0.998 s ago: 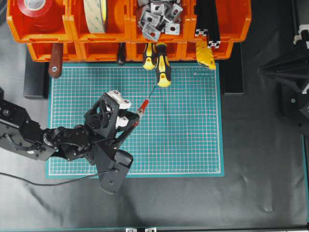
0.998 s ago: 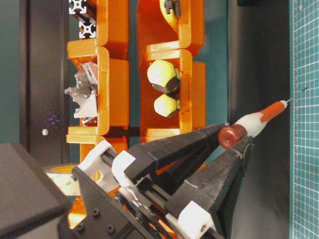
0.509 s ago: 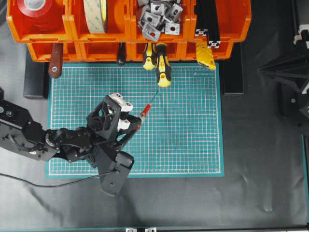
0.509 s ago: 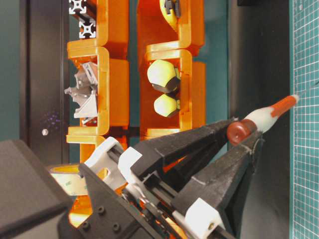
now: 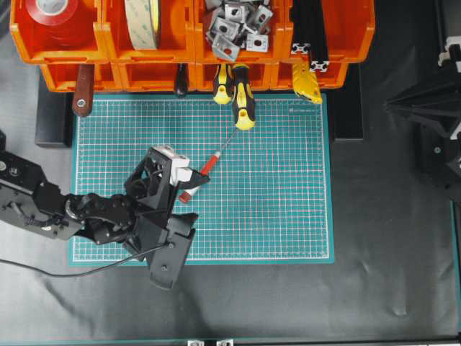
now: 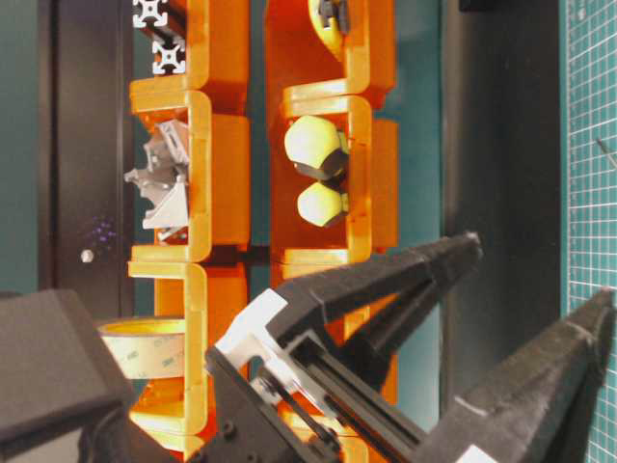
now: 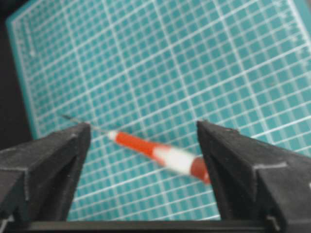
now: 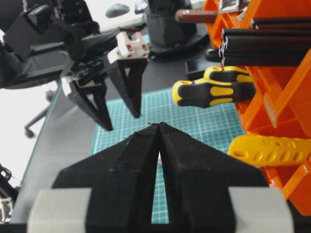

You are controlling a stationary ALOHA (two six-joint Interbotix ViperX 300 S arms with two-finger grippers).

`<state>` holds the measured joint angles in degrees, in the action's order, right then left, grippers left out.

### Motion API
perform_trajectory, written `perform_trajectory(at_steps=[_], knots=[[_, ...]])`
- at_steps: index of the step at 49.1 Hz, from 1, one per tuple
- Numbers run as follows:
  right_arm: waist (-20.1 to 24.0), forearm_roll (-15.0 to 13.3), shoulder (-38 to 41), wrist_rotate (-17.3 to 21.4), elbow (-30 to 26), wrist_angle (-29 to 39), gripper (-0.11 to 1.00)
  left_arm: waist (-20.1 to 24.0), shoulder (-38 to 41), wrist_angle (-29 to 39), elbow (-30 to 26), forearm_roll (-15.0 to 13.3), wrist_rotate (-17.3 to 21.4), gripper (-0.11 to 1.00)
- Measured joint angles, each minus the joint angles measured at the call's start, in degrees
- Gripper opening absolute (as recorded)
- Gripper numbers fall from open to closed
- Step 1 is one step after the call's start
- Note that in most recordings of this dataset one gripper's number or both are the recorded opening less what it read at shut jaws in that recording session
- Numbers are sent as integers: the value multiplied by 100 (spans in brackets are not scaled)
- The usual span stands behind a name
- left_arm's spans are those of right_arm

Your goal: Pick red screwdriver from container rack with left arm.

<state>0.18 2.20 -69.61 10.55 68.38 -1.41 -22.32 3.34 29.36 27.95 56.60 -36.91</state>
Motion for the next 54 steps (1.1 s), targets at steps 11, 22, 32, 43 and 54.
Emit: perform_trajectory(at_steps=[11, 22, 32, 43, 54], knots=[[0, 0, -18, 0, 0, 149, 0, -97, -211, -9, 35, 0, -773, 84], [-9, 0, -79, -9, -18, 237, 0, -105, -1002, 0, 290, 0, -1775, 84], [0, 0, -97, -44, -26, 237, 0, -246, -2285, -70, 888, 0, -2689, 84], [-9, 0, -97, -53, -35, 237, 0, -308, -3876, -404, 1670, 0, -3164, 84], [0, 0, -97, -53, -35, 237, 0, -316, -5142, -422, 2171, 0, -3164, 84]])
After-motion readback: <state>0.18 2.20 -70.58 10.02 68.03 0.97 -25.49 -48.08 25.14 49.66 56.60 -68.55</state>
